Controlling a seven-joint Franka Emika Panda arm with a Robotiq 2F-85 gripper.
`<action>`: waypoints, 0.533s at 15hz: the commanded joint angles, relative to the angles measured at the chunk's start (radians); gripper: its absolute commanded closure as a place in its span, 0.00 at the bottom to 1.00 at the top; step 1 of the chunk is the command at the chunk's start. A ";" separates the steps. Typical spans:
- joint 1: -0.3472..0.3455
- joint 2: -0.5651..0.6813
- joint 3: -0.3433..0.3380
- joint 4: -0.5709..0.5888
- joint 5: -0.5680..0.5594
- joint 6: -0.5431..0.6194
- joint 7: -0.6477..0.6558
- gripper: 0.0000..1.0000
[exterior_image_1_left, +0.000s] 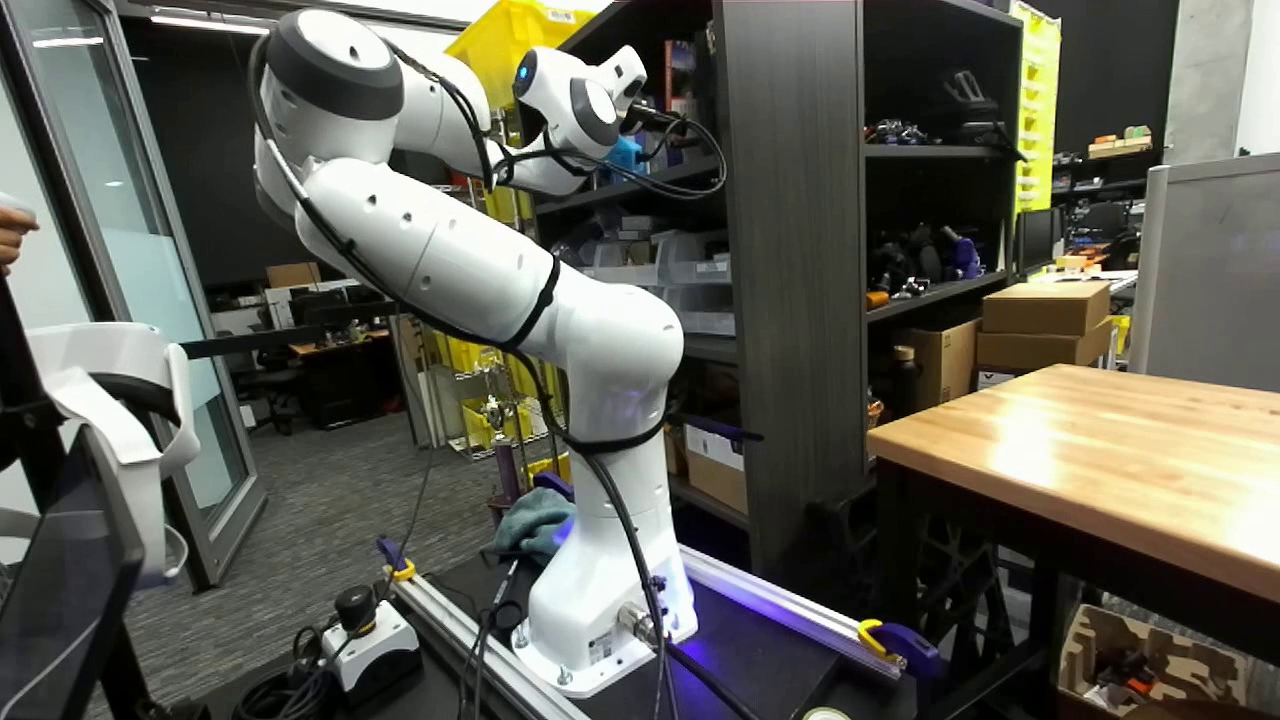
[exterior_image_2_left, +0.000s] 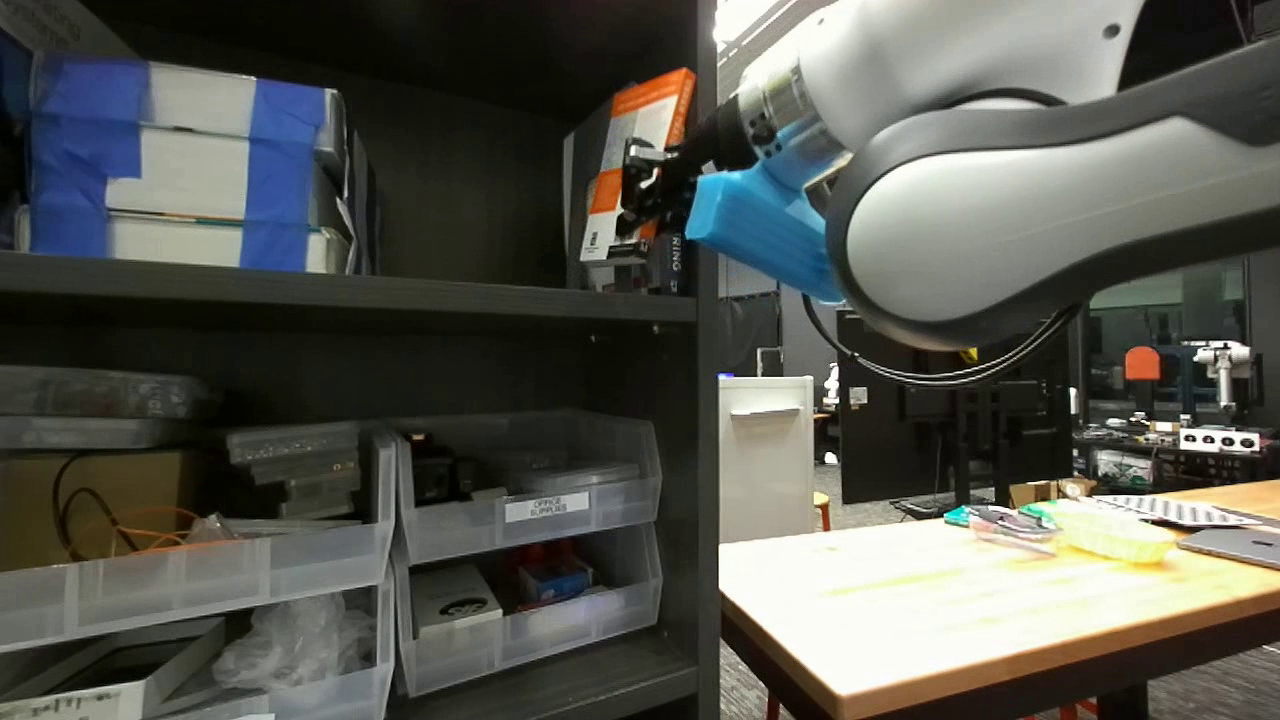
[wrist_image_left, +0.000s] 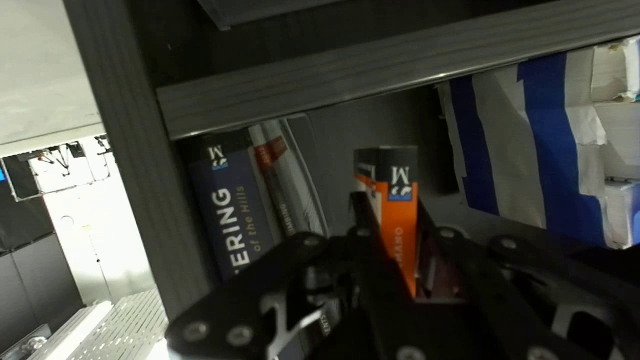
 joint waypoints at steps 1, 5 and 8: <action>0.038 -0.050 -0.053 -0.049 0.002 0.020 -0.018 0.96; 0.059 -0.071 -0.082 -0.087 0.004 0.021 -0.024 0.96; 0.068 -0.082 -0.101 -0.113 0.006 0.027 -0.027 0.96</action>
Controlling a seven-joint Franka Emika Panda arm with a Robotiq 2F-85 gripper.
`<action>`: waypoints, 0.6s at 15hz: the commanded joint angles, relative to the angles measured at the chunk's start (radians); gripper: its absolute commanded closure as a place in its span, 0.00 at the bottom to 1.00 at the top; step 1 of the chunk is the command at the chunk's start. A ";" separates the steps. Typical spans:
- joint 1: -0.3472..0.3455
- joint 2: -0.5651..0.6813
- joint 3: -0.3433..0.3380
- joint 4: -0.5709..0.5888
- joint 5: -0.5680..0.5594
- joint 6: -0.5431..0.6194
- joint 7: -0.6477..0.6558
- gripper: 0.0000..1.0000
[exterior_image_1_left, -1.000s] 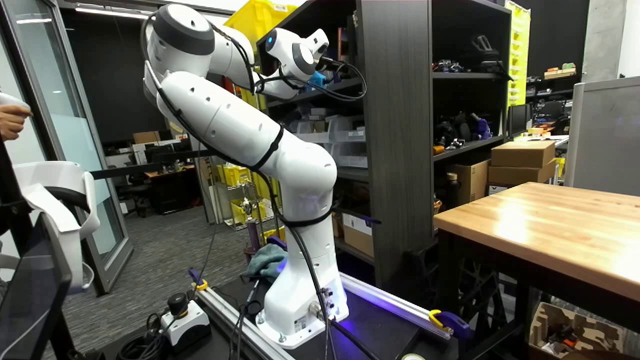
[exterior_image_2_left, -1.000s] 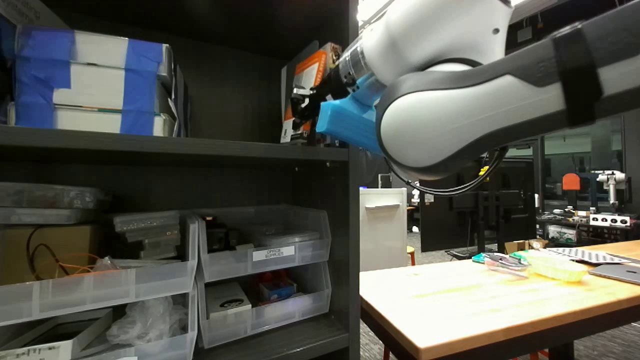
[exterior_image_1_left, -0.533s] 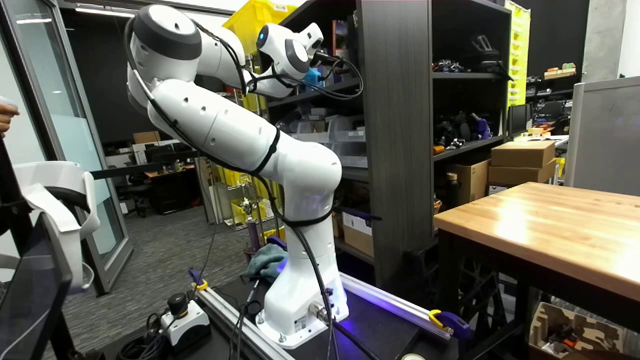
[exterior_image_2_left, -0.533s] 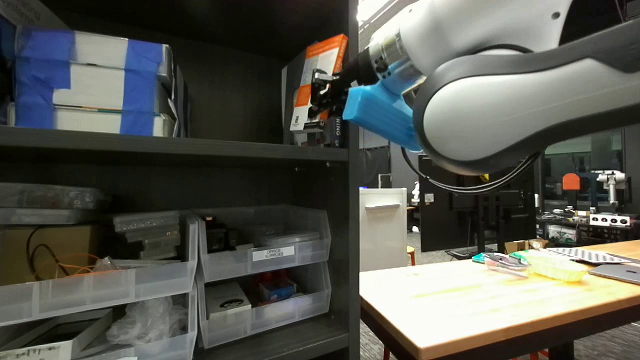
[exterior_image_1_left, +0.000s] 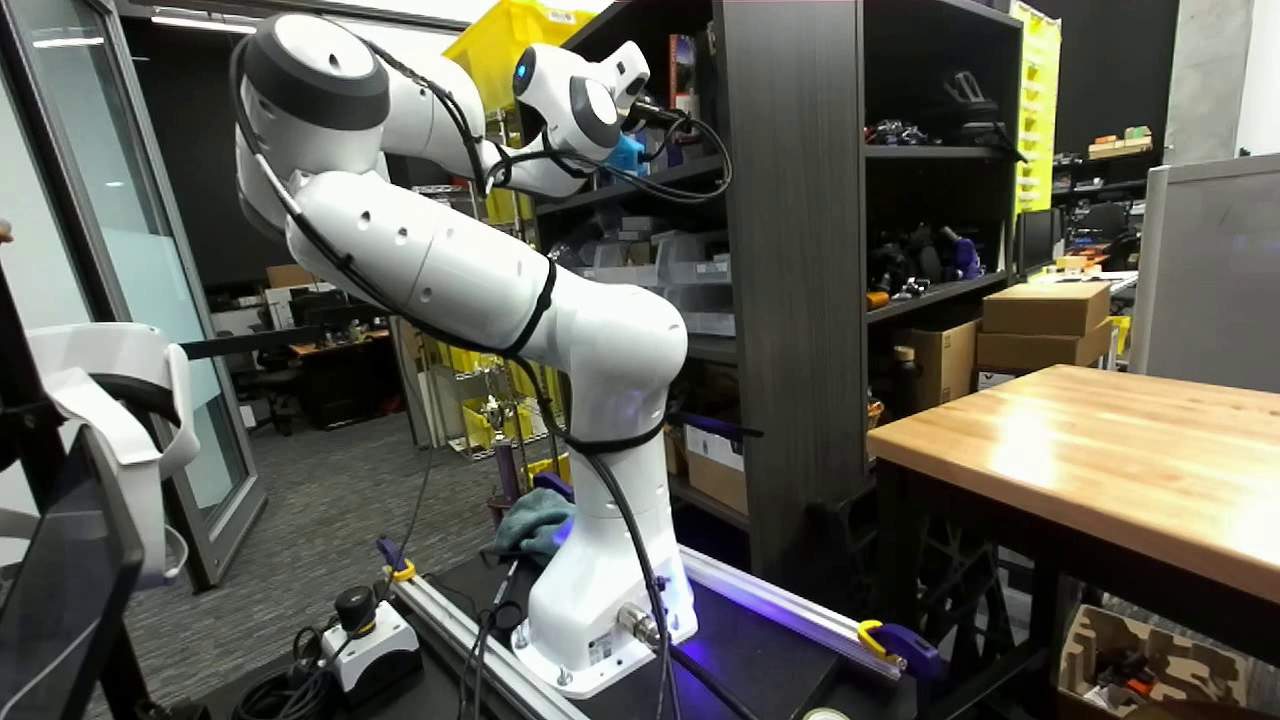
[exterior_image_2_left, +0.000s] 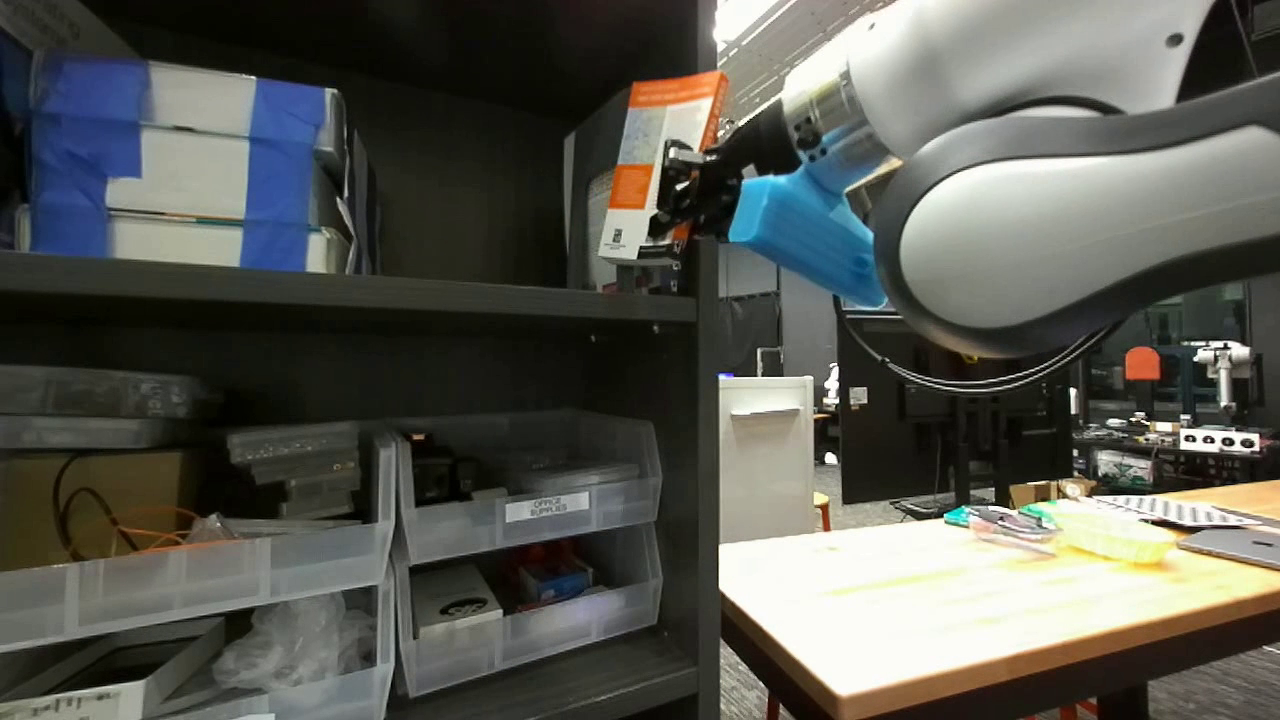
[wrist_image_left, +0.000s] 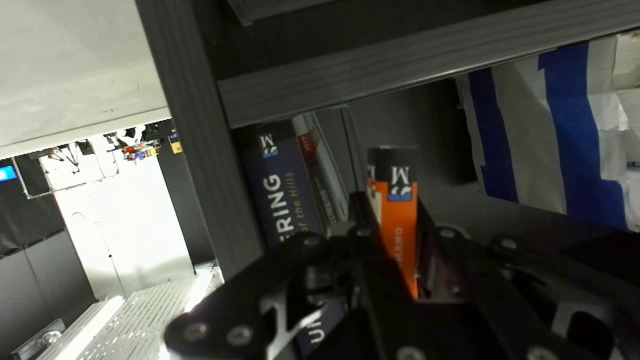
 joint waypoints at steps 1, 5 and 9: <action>0.018 -0.034 -0.048 -0.045 0.006 0.022 -0.021 0.96; 0.031 -0.050 -0.076 -0.071 0.009 0.031 -0.027 0.96; 0.081 -0.085 -0.113 -0.101 0.010 0.029 -0.041 0.96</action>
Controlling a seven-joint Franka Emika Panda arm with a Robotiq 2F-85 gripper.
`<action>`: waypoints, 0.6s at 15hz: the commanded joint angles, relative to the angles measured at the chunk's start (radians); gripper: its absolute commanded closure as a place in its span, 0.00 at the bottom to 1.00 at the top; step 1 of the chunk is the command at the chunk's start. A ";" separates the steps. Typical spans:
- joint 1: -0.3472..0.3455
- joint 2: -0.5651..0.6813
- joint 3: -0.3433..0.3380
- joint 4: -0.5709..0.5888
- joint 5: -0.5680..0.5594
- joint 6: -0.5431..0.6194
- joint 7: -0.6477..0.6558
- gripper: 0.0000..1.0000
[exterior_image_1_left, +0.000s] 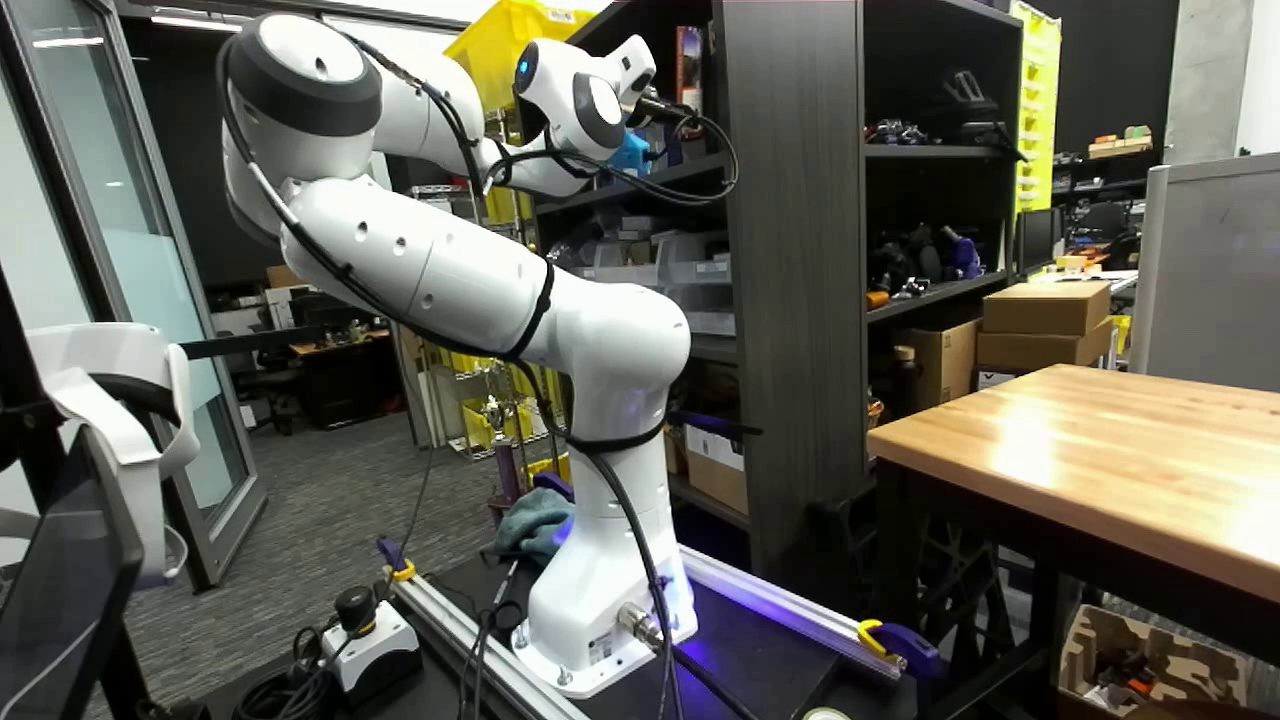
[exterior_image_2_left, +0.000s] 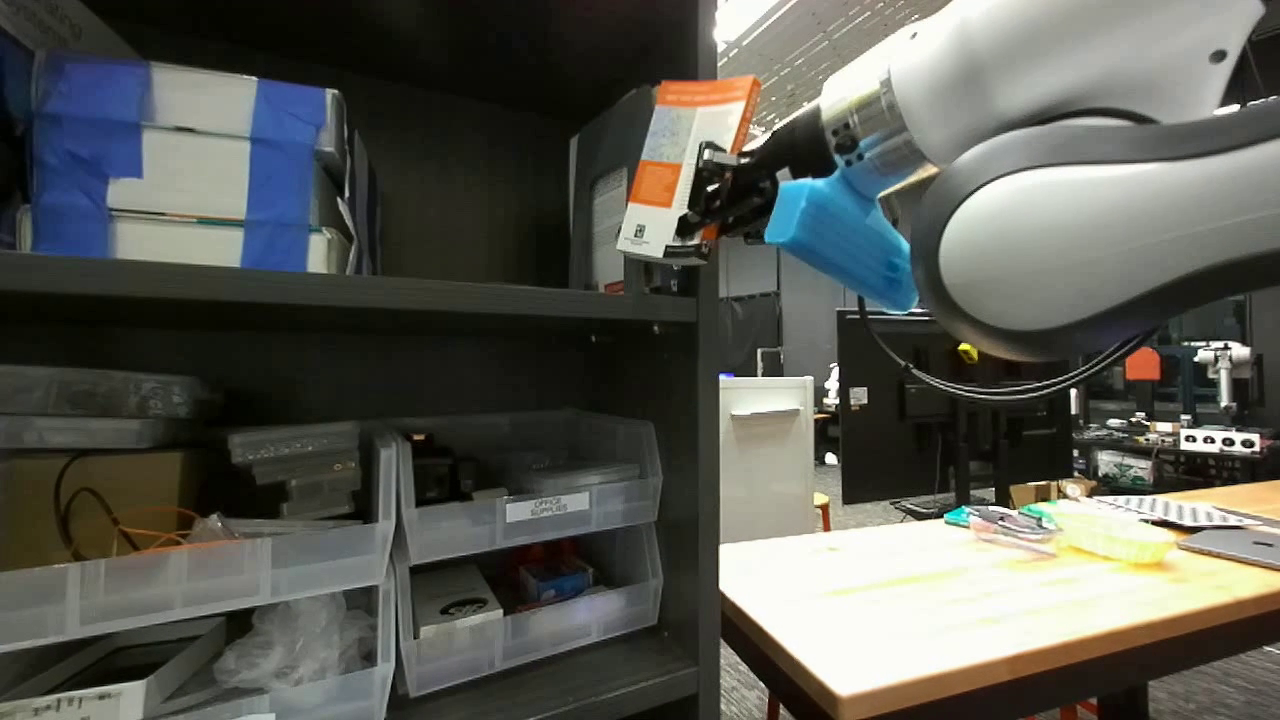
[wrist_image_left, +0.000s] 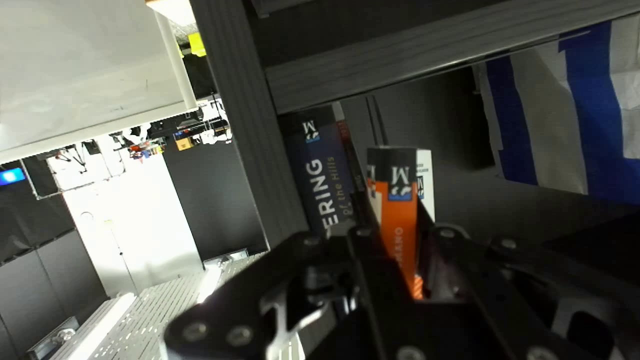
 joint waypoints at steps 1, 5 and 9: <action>0.061 -0.063 -0.068 -0.049 0.009 0.009 -0.038 0.96; 0.122 -0.118 -0.127 -0.093 0.016 0.013 -0.050 0.96; 0.145 -0.148 -0.177 -0.127 0.017 0.014 -0.060 0.96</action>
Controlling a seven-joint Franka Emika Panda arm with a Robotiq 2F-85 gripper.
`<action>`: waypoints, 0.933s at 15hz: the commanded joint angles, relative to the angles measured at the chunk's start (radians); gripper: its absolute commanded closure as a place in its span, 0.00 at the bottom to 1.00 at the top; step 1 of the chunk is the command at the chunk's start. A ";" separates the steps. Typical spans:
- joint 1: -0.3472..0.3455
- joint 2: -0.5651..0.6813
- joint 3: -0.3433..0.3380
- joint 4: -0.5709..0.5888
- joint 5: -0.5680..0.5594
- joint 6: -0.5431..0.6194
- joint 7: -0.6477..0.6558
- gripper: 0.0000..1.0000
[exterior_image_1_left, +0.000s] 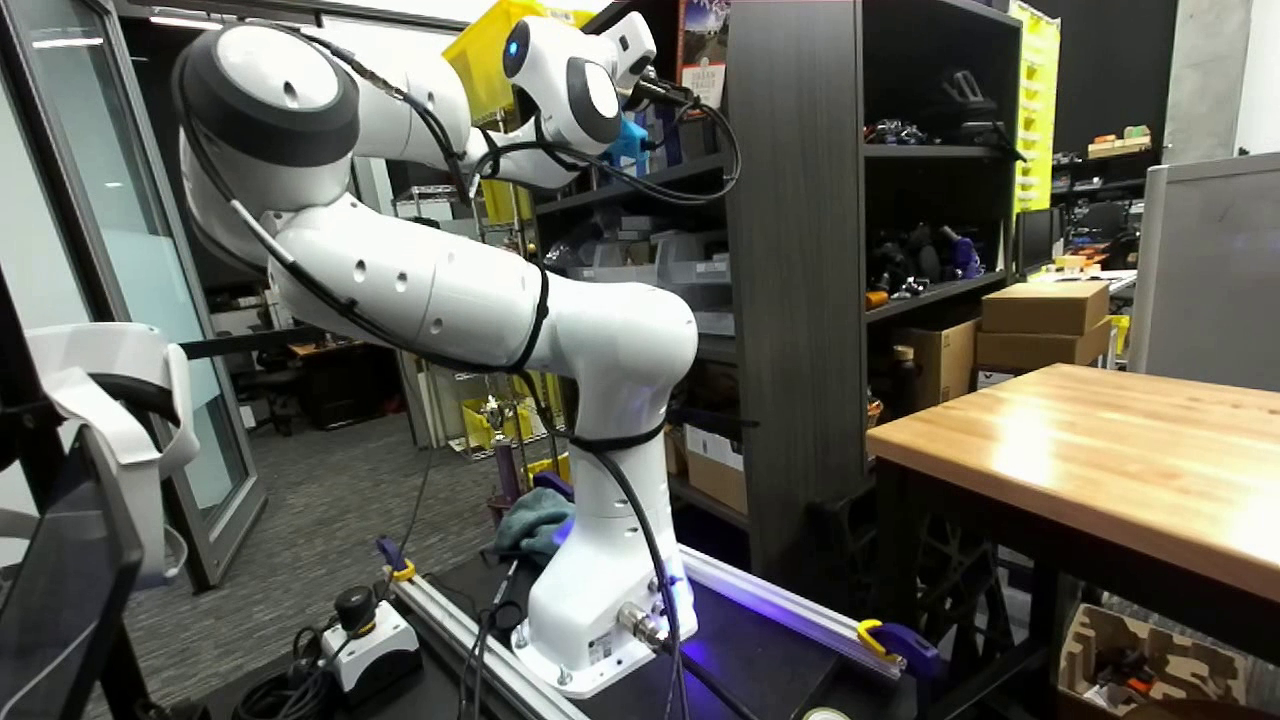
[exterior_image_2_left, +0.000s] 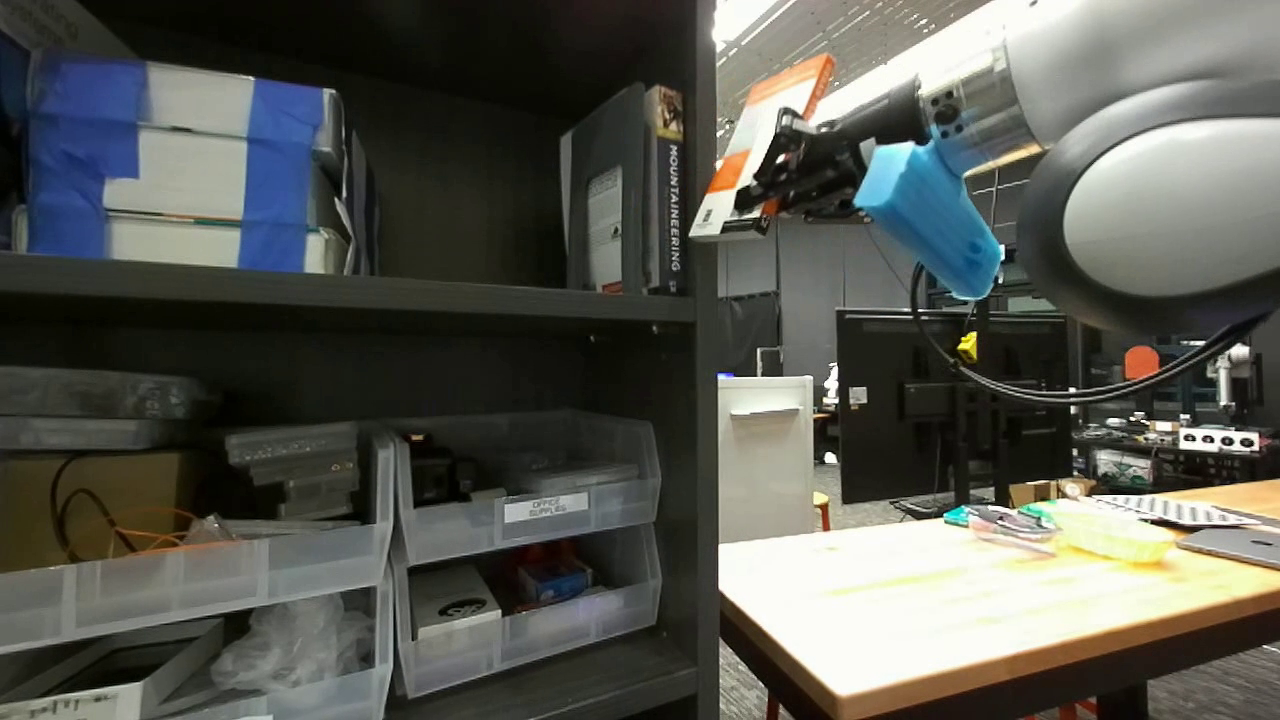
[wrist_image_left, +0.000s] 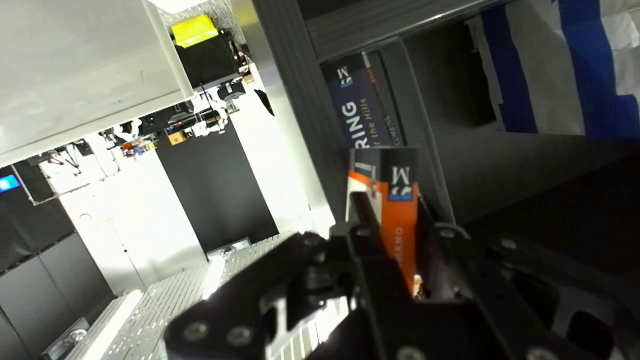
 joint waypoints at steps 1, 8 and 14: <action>0.011 -0.040 -0.042 -0.031 0.012 0.018 -0.036 0.96; -0.117 -0.005 -0.036 -0.010 0.015 0.028 -0.015 0.96; -0.195 -0.005 -0.032 -0.011 0.015 0.026 -0.011 0.96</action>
